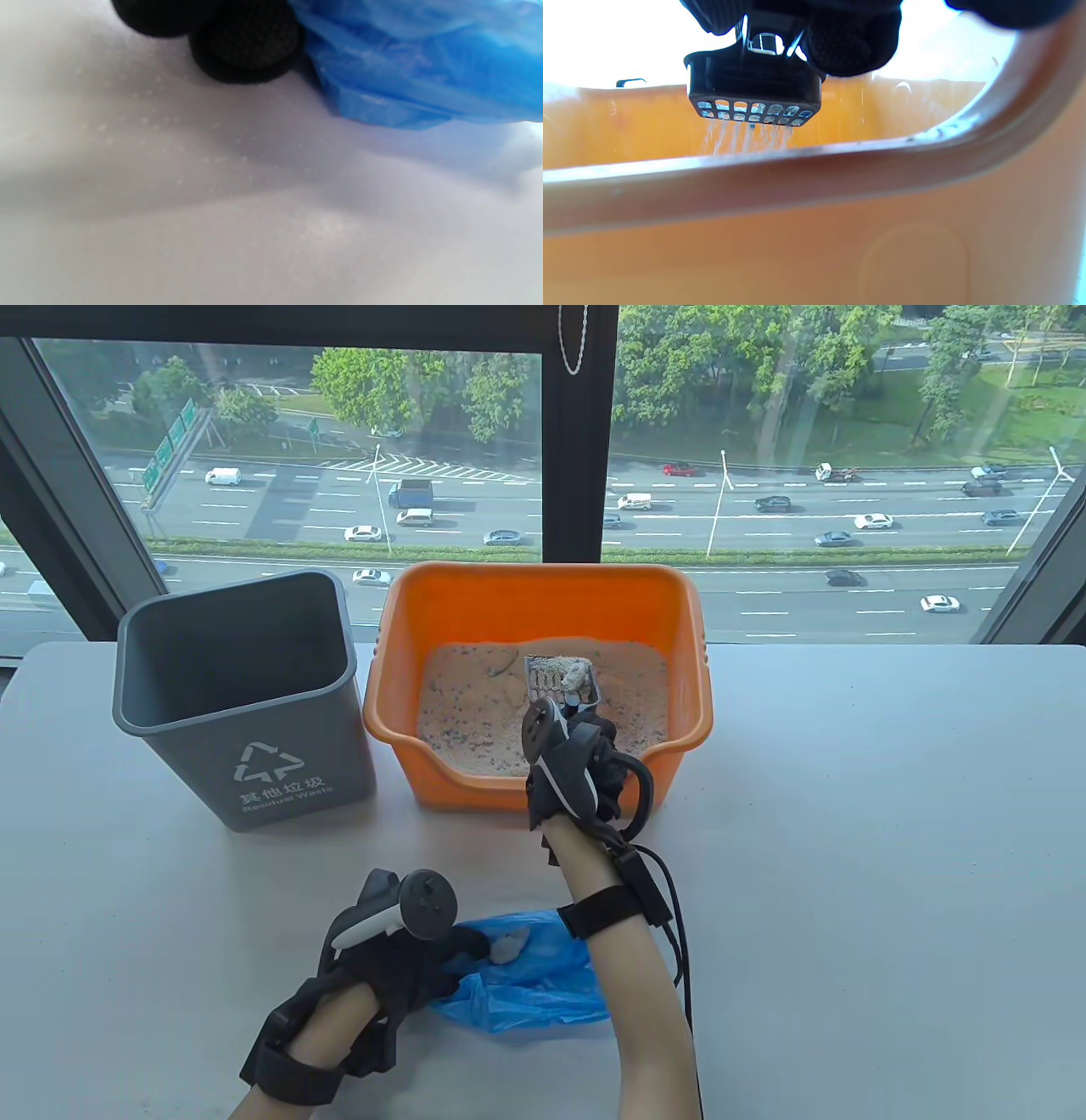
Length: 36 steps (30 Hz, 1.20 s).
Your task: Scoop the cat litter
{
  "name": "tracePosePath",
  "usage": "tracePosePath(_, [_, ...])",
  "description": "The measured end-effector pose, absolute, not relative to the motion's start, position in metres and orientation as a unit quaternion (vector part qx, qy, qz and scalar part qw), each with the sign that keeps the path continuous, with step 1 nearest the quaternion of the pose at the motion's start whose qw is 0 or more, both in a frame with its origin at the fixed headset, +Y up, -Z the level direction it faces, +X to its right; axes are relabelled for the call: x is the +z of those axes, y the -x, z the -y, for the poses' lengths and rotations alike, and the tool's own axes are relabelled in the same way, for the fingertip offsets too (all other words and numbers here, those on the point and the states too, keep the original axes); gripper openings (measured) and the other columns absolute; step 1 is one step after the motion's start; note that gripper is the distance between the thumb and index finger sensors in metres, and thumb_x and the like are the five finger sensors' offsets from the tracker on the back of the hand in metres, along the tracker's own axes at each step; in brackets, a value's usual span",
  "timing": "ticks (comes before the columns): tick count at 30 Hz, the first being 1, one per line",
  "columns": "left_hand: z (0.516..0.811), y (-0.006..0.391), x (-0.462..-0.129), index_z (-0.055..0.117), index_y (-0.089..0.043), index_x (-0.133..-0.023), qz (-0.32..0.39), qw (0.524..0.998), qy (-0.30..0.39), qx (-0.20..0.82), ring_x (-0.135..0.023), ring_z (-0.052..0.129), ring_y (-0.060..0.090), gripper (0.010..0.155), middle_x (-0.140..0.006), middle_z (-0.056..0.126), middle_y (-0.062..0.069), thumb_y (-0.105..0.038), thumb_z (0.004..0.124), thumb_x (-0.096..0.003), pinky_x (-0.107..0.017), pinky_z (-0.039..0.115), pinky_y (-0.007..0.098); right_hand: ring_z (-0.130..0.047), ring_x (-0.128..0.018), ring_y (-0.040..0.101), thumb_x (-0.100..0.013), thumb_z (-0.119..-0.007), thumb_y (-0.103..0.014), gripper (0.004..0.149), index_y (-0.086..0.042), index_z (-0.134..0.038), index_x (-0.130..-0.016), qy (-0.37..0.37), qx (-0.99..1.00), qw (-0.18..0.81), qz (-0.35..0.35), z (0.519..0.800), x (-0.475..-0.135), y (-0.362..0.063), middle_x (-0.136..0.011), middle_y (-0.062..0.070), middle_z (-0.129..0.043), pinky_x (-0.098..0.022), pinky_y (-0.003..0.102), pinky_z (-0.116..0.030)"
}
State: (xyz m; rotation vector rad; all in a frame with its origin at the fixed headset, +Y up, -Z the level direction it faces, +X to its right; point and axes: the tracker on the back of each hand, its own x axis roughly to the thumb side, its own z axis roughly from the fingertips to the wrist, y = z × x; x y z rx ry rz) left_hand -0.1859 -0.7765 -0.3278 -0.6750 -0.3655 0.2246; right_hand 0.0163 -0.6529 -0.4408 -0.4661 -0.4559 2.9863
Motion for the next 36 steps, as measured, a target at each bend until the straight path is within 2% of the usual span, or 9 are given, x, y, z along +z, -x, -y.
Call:
tracePosePath(8, [0.777,0.186,-0.328,0.048,-0.054,-0.097,0.178,0.921,0.329,0.111,-0.044,0.092,0.011,0.06,-0.07,0.077,-0.009,-0.041,0.081,-0.0494,-0.035,0.081,0.025,-0.082,-0.022,0.007,-0.044,-0.066,-0.039,0.058,-0.002,-0.064,-0.088,0.105,0.986,0.092,0.095,0.645,-0.435,-0.017,-0.071,0.024,-0.075,-0.021,0.034,-0.078])
tracePosePath(17, [0.777,0.186,-0.328,0.048,-0.055,-0.097,0.178,0.922,0.328,0.109,-0.044,0.092,0.011,0.06,-0.07,0.077,-0.01,-0.041,0.081,-0.0494,-0.035,0.081,0.024,-0.081,-0.022,0.006,-0.044,-0.068,-0.039,0.058,-0.002,-0.065,-0.087,0.104,0.983,0.072,0.136,0.646,-0.432,-0.015,-0.071,0.024,-0.075,-0.02,0.033,-0.078])
tracePosePath(19, [0.777,0.186,-0.328,0.048,-0.054,-0.097,0.178,0.921,0.328,0.109,-0.044,0.092,0.011,0.06,-0.071,0.077,-0.01,-0.041,0.081,-0.0493,-0.035,0.081,0.025,-0.081,-0.022,0.007,-0.044,-0.068,-0.039,0.057,-0.002,-0.065,-0.088,0.088,0.987,0.101,0.089,0.648,-0.432,-0.018,-0.072,0.024,-0.075,-0.022,0.035,-0.077])
tracePosePath(22, [0.777,0.186,-0.328,0.048,-0.054,-0.097,0.178,0.921,0.329,0.11,-0.044,0.092,0.011,0.06,-0.07,0.077,-0.009,-0.041,0.081,-0.0494,-0.035,0.081,0.025,-0.081,-0.021,0.007,-0.044,-0.068,-0.039,0.057,-0.002,-0.065,-0.087,0.104,0.982,0.087,0.129,0.649,-0.435,-0.015,-0.071,0.024,-0.075,-0.021,0.035,-0.077])
tracePosePath(25, [0.777,0.186,-0.328,0.048,-0.054,-0.097,0.178,0.921,0.329,0.109,-0.044,0.092,0.011,0.06,-0.071,0.077,-0.009,-0.041,0.081,-0.0494,-0.035,0.081,0.025,-0.081,-0.022,0.007,-0.044,-0.068,-0.039,0.057,-0.002,-0.065,-0.087,0.086,0.989,0.088,0.087,0.65,-0.438,-0.016,-0.072,0.024,-0.075,-0.022,0.035,-0.077])
tracePosePath(27, [0.777,0.186,-0.328,0.048,-0.055,-0.097,0.177,0.921,0.329,0.109,-0.044,0.092,0.011,0.06,-0.071,0.077,-0.009,-0.041,0.081,-0.0494,-0.035,0.081,0.025,-0.081,-0.021,0.007,-0.044,-0.068,-0.038,0.057,-0.002,-0.065,-0.087,0.102,0.982,0.096,0.13,0.649,-0.435,-0.018,-0.071,0.024,-0.075,-0.023,0.037,-0.077])
tracePosePath(30, [0.777,0.185,-0.328,0.048,-0.055,-0.097,0.177,0.921,0.329,0.108,-0.044,0.092,0.011,0.06,-0.07,0.077,-0.009,-0.041,0.081,-0.0493,-0.035,0.081,0.025,-0.081,-0.022,0.008,-0.044,-0.068,-0.038,0.057,-0.003,-0.066,-0.088,0.084,0.986,0.117,0.084,0.646,-0.434,-0.021,-0.072,0.024,-0.075,-0.026,0.04,-0.076])
tracePosePath(32, [0.777,0.185,-0.328,0.048,-0.055,-0.097,0.177,0.921,0.329,0.108,-0.044,0.092,0.011,0.06,-0.07,0.077,-0.009,-0.041,0.081,-0.0494,-0.035,0.081,0.025,-0.081,-0.022,0.008,-0.044,-0.069,-0.037,0.057,-0.002,-0.066,-0.088,0.088,0.981,0.117,0.13,0.645,-0.431,-0.022,-0.072,0.025,-0.075,-0.025,0.041,-0.076])
tracePosePath(36, [0.777,0.185,-0.328,0.048,-0.055,-0.097,0.176,0.922,0.328,0.105,-0.044,0.092,0.011,0.06,-0.071,0.077,-0.009,-0.041,0.081,-0.0494,-0.035,0.081,0.025,-0.081,-0.023,0.008,-0.044,-0.068,-0.038,0.057,-0.003,-0.066,-0.088,0.07,0.987,0.112,0.092,0.645,-0.429,-0.023,-0.073,0.024,-0.075,-0.026,0.04,-0.076])
